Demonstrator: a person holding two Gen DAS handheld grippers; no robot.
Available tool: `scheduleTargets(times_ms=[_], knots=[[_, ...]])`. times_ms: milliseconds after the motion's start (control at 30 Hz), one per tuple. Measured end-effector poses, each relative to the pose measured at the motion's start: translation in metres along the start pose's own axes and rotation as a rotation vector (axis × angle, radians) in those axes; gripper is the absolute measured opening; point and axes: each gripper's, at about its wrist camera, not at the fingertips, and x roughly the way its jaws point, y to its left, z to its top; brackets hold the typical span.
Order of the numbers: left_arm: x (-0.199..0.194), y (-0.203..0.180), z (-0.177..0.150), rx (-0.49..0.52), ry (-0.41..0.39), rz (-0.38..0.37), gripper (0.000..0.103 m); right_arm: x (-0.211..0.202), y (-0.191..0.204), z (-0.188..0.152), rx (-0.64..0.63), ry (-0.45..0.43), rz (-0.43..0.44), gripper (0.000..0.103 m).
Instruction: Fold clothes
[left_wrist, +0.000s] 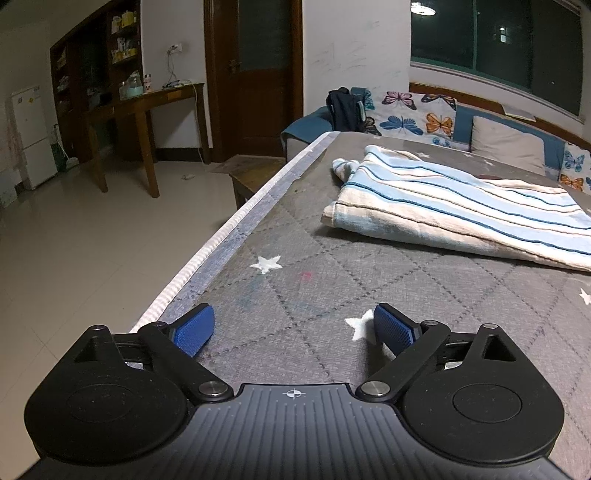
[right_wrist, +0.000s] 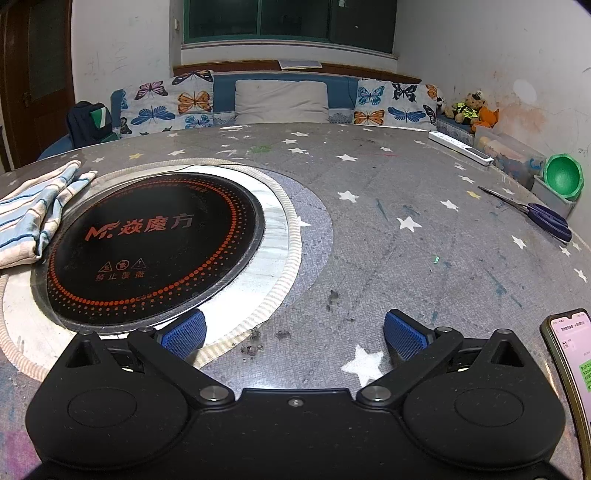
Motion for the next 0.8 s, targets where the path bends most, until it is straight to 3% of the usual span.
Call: scheduleTargets(times_ms=[800], knots=[[0.0002, 0.0006, -0.0012, -0.008, 0.002, 0.001, 0.097, 0.001, 0.004, -0.0038, 0.002, -0.001, 0.002, 0.103]])
